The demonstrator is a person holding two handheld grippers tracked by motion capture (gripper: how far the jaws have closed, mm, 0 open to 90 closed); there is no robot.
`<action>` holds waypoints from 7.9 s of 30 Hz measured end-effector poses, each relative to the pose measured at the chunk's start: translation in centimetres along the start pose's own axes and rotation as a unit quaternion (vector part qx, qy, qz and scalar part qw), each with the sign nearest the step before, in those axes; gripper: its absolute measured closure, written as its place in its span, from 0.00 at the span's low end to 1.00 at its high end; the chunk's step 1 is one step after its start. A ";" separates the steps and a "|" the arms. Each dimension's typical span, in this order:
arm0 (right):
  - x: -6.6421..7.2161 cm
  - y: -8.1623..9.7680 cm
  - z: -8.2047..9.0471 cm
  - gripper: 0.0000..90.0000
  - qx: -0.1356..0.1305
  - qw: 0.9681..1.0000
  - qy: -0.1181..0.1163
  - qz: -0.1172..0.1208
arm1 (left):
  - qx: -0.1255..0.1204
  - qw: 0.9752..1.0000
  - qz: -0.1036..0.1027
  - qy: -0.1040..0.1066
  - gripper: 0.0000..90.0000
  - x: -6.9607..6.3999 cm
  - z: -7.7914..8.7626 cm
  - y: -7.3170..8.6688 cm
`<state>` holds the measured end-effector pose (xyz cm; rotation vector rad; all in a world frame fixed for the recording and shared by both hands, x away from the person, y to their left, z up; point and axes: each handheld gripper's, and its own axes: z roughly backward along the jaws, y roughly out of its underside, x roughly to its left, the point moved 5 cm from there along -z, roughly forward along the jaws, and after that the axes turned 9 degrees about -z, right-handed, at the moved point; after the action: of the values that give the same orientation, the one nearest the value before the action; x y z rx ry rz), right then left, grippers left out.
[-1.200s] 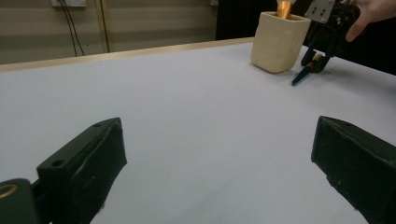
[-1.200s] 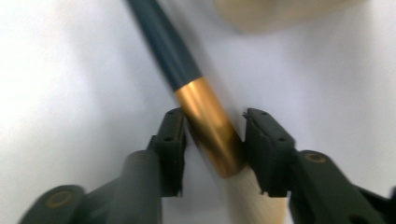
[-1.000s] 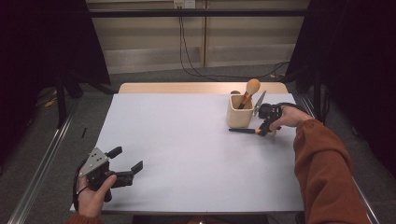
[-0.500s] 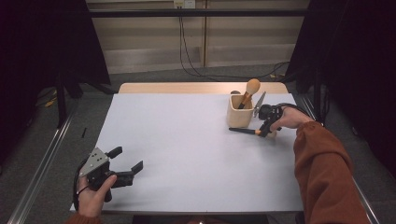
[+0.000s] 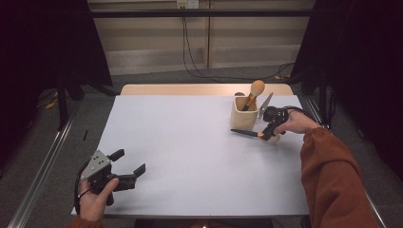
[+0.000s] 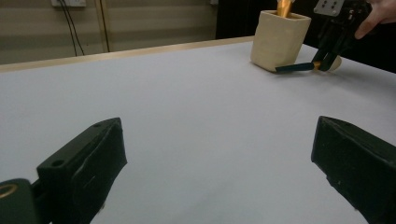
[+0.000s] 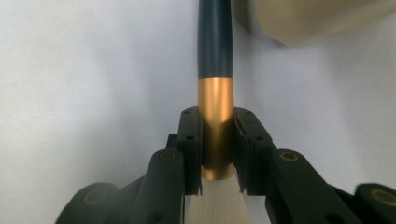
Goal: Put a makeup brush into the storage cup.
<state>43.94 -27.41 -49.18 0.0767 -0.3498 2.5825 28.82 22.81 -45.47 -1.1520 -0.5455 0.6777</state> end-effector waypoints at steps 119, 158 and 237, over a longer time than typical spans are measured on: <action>17.1 -8.2 -0.8 0.83 -0.151 0.981 -0.096 0.069 | 0.089 0.973 -0.120 0.179 0.04 -5.5 -7.1 -5.5; 18.2 -10.8 -0.4 0.83 -0.040 0.987 -0.076 0.138 | 0.291 0.888 -0.193 0.299 0.07 -7.6 -11.2 -5.4; 19.4 -12.8 -1.5 0.82 -0.063 0.979 -0.096 0.169 | 0.277 0.868 -0.209 0.354 0.82 -9.7 -13.8 -4.9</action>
<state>33.86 -6.83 -45.25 0.2411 -0.6473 2.8870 32.82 5.71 -45.71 -0.6244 0.0498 -0.0101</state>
